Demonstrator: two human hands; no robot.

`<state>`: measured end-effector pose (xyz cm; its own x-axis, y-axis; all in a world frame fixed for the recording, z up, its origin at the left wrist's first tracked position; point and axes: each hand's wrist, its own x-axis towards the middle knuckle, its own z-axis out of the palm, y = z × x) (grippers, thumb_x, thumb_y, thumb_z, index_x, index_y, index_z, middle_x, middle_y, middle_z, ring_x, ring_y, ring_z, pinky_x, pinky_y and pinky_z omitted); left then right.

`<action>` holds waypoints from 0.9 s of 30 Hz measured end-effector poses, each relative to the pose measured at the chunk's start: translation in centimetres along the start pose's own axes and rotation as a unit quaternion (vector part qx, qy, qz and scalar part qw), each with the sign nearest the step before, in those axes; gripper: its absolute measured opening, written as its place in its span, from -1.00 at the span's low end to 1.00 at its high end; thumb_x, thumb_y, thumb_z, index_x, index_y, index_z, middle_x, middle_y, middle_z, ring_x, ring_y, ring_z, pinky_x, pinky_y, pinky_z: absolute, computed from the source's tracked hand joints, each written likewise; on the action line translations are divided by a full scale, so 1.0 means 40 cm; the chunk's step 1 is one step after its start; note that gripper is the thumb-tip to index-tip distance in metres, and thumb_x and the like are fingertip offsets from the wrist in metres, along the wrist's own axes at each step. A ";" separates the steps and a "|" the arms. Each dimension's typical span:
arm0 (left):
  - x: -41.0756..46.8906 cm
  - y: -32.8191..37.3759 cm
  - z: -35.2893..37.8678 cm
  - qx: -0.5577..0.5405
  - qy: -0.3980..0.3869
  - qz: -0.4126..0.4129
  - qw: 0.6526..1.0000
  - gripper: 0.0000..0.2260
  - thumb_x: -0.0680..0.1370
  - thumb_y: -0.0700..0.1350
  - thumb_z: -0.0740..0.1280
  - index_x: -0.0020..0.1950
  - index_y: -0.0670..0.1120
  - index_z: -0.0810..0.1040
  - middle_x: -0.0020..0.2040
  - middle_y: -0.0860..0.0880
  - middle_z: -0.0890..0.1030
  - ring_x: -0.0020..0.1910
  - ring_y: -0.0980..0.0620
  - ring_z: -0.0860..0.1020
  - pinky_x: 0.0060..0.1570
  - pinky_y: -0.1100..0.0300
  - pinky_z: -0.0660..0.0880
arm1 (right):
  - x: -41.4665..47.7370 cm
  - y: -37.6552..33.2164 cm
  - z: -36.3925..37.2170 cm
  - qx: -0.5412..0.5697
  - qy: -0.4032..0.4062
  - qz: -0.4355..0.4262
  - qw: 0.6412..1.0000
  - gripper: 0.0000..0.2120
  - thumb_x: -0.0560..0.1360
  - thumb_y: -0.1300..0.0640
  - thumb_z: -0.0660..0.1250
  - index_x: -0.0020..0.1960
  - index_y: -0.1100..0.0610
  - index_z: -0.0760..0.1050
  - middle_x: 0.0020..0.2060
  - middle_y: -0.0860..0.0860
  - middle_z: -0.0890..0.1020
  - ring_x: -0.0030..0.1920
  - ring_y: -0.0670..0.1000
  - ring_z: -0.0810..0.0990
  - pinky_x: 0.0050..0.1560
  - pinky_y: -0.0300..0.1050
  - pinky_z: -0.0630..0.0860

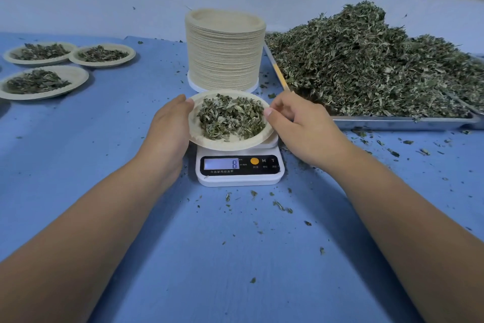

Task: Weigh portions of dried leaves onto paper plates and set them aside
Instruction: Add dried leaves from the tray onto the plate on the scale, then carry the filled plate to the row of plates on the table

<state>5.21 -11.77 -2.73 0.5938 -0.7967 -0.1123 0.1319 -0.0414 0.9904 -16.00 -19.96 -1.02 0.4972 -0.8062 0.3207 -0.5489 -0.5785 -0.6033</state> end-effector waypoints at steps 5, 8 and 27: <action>-0.011 0.046 0.032 -0.076 0.042 -0.004 0.996 -0.63 0.63 -0.20 0.19 0.44 -0.03 0.46 0.26 0.03 0.57 0.21 0.04 0.57 0.19 0.05 0.55 | -0.006 -0.008 -0.018 0.047 -0.004 0.011 0.999 -0.78 0.61 -0.11 0.27 -0.12 -0.06 0.60 -0.44 -0.23 0.54 -0.41 -0.19 0.44 -0.26 -0.18 0.38; -0.014 0.076 0.053 -0.086 0.058 -0.019 0.994 -0.59 0.60 -0.29 0.15 0.40 -0.03 0.50 0.20 0.03 0.60 0.17 -0.01 0.59 0.18 0.02 0.57 | -0.006 -0.018 -0.040 0.083 0.009 0.013 0.996 -0.76 0.59 -0.10 0.31 -0.16 -0.03 0.66 -0.46 -0.17 0.54 -0.41 -0.12 0.43 -0.26 -0.17 0.41; -0.071 0.093 0.111 -0.134 0.012 -0.061 0.989 -0.59 0.57 -0.34 0.14 0.28 0.00 0.57 0.25 -0.08 0.58 0.19 -0.14 0.59 0.20 -0.11 0.55 | -0.072 -0.052 -0.104 0.402 0.077 0.290 0.865 -0.71 0.50 0.30 0.42 0.17 0.11 0.47 -0.13 0.16 0.72 -0.40 0.01 0.60 -0.56 -0.22 0.39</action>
<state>0.47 -12.35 1.64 0.5794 -0.7807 -0.2343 0.4077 0.0286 0.9127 -19.10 -16.94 2.36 0.1652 -0.9747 -0.1502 -0.0011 0.1521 -0.9884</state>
